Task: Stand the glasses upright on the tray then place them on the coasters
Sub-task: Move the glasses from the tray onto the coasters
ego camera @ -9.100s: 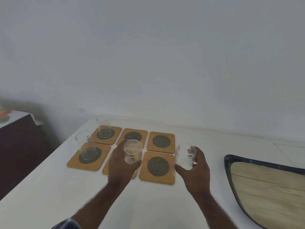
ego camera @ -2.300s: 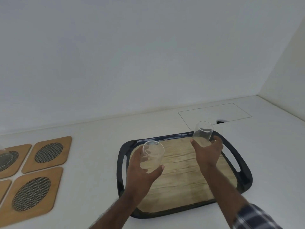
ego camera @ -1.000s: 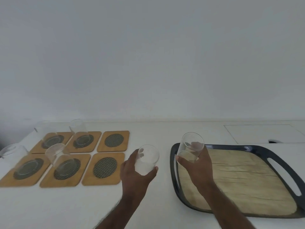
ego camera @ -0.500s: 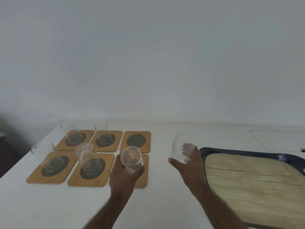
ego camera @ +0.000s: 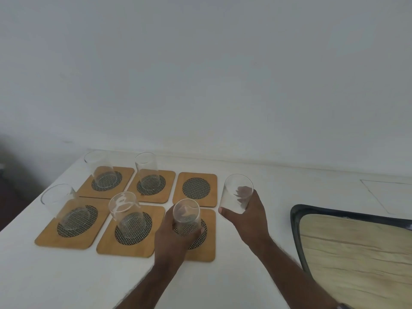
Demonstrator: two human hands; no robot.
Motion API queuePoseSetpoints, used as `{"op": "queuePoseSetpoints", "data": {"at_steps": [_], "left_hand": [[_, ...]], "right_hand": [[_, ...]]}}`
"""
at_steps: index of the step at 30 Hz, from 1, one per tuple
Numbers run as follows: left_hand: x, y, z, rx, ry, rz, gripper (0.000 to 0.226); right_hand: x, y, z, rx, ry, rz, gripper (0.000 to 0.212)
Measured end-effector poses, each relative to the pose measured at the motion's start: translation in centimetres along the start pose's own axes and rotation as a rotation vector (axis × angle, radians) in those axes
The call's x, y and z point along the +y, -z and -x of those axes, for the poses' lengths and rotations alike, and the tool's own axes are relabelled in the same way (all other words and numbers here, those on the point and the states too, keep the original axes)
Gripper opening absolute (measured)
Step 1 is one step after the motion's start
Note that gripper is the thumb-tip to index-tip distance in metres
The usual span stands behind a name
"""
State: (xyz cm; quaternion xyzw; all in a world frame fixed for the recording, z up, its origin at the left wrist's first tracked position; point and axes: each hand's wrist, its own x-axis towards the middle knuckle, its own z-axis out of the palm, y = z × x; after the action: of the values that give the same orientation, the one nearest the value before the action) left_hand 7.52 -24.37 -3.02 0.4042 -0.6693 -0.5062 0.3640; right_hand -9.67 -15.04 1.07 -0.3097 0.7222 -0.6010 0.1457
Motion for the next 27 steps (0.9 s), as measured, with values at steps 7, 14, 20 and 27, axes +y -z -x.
{"op": "queuePoseSetpoints", "data": {"at_steps": [7,14,20,27], "left_hand": [[-1.2,-0.3,-0.2,-0.031,0.03,-0.079,0.067],[-2.2,-0.8,0.2,0.016,0.062,-0.215,0.08],[-2.2,-0.8,0.1,0.008,0.065,-0.249,0.082],[-2.3,-0.7,0.0,0.006,0.06,-0.249,0.081]], "right_hand": [[0.8,-3.3,-2.2,-0.073,-0.039,0.011,0.063],[0.7,-6.6,-5.5,-0.126,-0.03,0.035,0.062],[1.2,-9.4,-8.4,-0.128,-0.064,0.084,0.064],[3.3,-11.7,-10.6,-0.126,-0.084,0.192,0.079]]}}
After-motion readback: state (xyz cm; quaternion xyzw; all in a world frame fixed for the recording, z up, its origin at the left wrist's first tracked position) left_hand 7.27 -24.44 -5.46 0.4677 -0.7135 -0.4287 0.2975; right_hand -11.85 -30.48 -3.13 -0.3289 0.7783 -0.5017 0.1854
